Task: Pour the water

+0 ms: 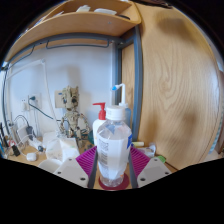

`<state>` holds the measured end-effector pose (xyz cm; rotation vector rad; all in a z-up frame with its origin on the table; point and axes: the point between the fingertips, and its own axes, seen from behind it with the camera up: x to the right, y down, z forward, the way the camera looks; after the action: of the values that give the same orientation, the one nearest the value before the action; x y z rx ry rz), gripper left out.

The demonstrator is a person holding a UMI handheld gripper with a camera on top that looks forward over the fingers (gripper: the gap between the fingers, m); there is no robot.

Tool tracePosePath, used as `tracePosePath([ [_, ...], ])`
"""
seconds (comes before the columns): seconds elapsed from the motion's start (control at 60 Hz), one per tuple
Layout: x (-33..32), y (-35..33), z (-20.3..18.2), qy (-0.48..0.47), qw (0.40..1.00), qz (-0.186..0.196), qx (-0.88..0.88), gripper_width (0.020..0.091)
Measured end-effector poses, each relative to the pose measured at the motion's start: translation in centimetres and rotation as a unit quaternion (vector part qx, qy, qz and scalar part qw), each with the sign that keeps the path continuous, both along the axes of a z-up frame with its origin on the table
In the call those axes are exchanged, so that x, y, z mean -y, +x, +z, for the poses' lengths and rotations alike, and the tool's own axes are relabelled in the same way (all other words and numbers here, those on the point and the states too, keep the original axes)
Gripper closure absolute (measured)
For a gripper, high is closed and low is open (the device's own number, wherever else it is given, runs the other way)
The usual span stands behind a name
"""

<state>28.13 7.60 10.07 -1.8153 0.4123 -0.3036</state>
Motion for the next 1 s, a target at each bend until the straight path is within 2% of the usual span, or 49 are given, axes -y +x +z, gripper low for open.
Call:
tracePosePath([
  [0.133,0.4,0.1,-0.1,-0.005,1.000,-0.008,0.000,0.0564],
  [0.217,1.1,0.1,-0.8,-0.029,0.999,-0.017,-0.008,0.0420],
  [0.3,2.3,-0.5,-1.2,-0.052,0.998,-0.014,-0.015,0.0388],
  [0.35,3.1,-1.7,-1.2,-0.056,0.998,0.000,-0.031,0.0360],
  [0.617,11.6,-5.3,0.7,-0.127,0.988,0.053,-0.068,0.0354],
  [0.8,14.7,-6.3,3.5,-0.154,0.984,0.064,-0.063,0.0355],
  [1.0,15.9,-7.4,5.8,-0.149,0.983,0.060,-0.088,0.0355],
])
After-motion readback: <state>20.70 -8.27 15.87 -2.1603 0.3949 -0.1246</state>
